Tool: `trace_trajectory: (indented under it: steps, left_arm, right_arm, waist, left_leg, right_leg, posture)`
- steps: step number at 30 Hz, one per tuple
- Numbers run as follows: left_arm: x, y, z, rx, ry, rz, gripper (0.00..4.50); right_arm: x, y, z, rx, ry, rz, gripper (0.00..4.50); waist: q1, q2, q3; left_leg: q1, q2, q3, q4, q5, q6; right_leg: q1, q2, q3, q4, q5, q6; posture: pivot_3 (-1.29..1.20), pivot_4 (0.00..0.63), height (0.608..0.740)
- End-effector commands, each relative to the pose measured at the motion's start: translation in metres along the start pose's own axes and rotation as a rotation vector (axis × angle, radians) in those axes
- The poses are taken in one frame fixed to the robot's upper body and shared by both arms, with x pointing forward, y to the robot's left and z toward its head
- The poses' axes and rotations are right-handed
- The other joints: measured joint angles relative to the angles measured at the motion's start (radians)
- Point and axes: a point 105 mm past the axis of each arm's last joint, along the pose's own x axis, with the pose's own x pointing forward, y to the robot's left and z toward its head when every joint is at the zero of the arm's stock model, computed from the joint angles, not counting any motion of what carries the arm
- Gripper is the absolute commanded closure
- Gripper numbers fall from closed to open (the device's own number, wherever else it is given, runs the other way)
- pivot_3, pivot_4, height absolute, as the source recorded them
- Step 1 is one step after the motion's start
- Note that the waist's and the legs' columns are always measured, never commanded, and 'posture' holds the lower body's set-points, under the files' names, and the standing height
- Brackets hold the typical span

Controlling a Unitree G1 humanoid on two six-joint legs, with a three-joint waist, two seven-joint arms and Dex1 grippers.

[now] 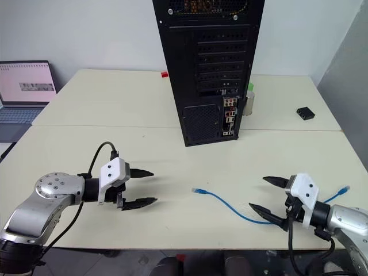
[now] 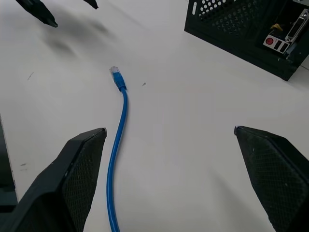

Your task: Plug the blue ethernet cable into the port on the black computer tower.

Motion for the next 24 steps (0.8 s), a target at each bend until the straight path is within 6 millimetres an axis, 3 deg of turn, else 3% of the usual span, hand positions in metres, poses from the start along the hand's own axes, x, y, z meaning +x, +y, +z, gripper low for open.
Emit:
trace_trajectory:
  steps: [1, 13, 24]
  left_arm:
    - [-0.002, -0.008, 0.007, 0.048, -0.010, -0.045, 0.13]
    - [0.005, -0.012, 0.011, 0.073, -0.014, -0.063, 0.13]
    - [0.013, -0.023, 0.010, 0.096, -0.011, -0.139, 0.13]
  right_arm:
    - [-0.002, -0.002, 0.006, -0.035, -0.018, -0.006, 0.00]
    - [0.012, 0.007, 0.013, -0.032, -0.035, 0.018, 0.00]
    - [0.085, 0.023, 0.005, -0.005, -0.004, 0.123, 0.00]
  waist:
    - [0.000, 0.000, 0.000]
    - [0.000, 0.000, 0.000]
    - [-0.001, 0.000, 0.000]
  left_leg:
    - [0.000, 0.000, 0.000, 0.000, 0.000, 0.000]
    - [0.000, 0.000, 0.000, 0.000, 0.000, 0.000]
    - [0.000, 0.000, 0.000, 0.000, 0.000, 0.000]
  right_leg:
    - [0.000, 0.000, 0.000, 0.000, 0.000, 0.000]
    - [0.000, 0.000, 0.000, 0.000, 0.000, 0.000]
    - [-0.001, 0.000, 0.000, 0.000, 0.000, 0.000]
  posture:
    - [0.00, 0.150, 0.740]
    - [0.00, 0.150, 0.740]
    - [0.00, 0.150, 0.740]
